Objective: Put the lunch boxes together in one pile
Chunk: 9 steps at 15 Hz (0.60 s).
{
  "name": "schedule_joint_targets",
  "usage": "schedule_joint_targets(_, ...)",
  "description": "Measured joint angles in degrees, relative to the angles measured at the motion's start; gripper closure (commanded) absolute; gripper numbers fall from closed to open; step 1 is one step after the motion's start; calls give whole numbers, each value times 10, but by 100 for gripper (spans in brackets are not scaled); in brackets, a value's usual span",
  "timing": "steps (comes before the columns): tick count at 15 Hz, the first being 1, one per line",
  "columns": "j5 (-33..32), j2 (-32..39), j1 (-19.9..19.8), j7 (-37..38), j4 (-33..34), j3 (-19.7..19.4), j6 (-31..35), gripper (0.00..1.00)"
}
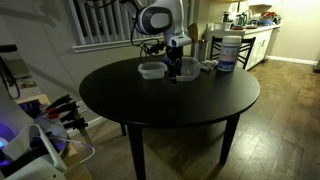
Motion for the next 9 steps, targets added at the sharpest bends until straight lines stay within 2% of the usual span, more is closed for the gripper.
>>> schedule_joint_targets(4,12,44,-5,-2,54,1,-1,0)
schedule_joint_targets(9,18,45,-5,-17,75,15,0,0)
